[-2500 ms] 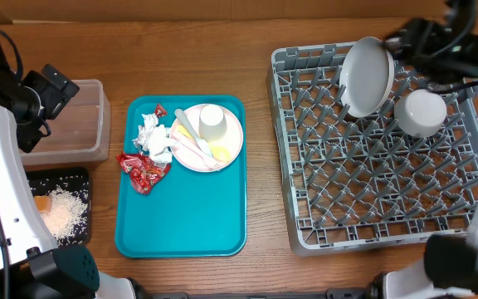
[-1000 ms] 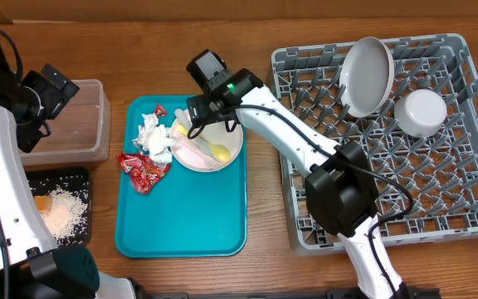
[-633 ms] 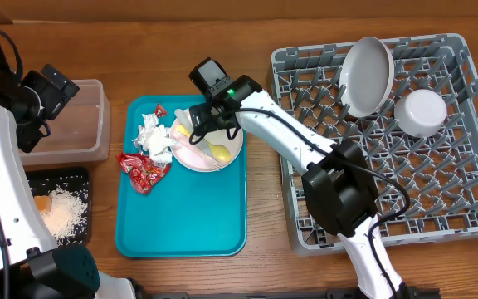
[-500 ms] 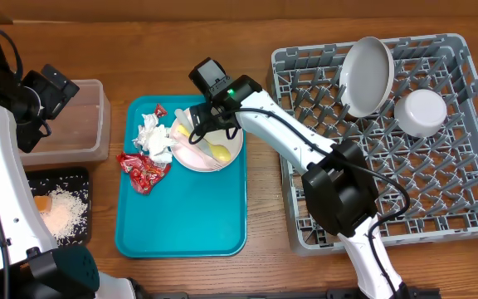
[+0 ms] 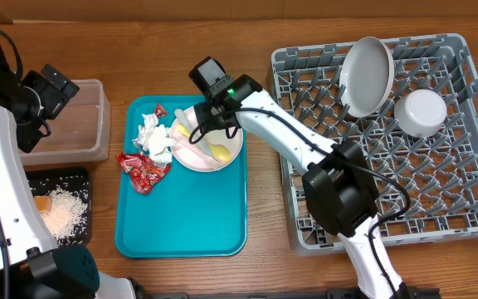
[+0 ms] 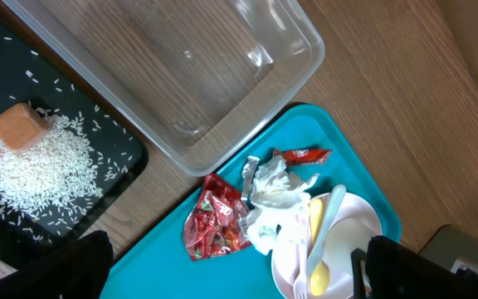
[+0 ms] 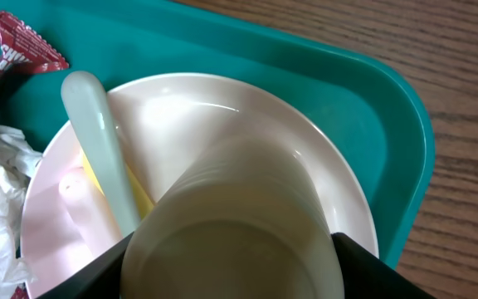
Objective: Sort waste into correct bins and load items into the dishwasher rack
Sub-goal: 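Reach the right gripper to the paper cup on the white plate and grasp it, then lift the paper cup with the right gripper and carry it to the rack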
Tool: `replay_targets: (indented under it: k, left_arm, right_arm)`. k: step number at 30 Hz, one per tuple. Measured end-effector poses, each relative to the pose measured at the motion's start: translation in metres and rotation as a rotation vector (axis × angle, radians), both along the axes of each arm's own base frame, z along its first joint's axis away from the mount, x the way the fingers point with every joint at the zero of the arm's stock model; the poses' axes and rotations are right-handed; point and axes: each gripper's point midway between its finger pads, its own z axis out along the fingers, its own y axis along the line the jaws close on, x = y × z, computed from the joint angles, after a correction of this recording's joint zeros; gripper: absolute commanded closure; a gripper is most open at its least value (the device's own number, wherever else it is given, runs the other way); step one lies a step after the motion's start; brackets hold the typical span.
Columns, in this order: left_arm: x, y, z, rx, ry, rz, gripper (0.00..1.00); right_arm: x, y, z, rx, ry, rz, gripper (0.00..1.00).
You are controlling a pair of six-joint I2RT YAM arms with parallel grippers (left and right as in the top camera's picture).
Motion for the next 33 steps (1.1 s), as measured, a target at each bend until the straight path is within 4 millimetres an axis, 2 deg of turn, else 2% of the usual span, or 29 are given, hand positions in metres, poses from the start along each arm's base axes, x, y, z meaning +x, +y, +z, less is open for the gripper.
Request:
replay_targets:
  k: [5,10,14,17,21,24,26,29,33]
  left_arm:
    - [0.0,0.0,0.0,0.0,0.0,0.0,0.0]
    - [0.0,0.0,0.0,0.0,0.0,0.0,0.0]
    - [0.0,0.0,0.0,0.0,0.0,0.0,0.0]
    - [0.0,0.0,0.0,0.0,0.0,0.0,0.0]
    - [0.0,0.0,0.0,0.0,0.0,0.0,0.0]
    - [0.0,0.0,0.0,0.0,0.0,0.0,0.0]
    - [0.0,0.0,0.0,0.0,0.0,0.0,0.0]
    - [0.0,0.0,0.0,0.0,0.0,0.0,0.0]
    - [0.0,0.0,0.0,0.0,0.0,0.0,0.0]
  right_arm:
    - [-0.005,-0.004,0.003,-0.017,0.024,0.0,0.51]
    - [-0.007,-0.006,0.017,-0.012,0.018,0.0,0.52]
    - [-0.009,-0.011,0.046,0.011,-0.007,-0.007,0.53]
    - [-0.009,-0.025,0.078,0.033,-0.033,-0.026,0.54]
    - [-0.008,-0.058,0.124,0.06,-0.071,-0.083,0.55]
    - [-0.006,-0.097,0.159,0.075,-0.1,-0.161,0.54]
    - [-0.007,-0.121,0.176,0.076,-0.113,-0.21,0.54]
    - [-0.011,-0.161,0.194,0.056,-0.119,-0.29,0.54]
    - [-0.024,-0.204,0.207,0.017,-0.101,-0.379,0.53]
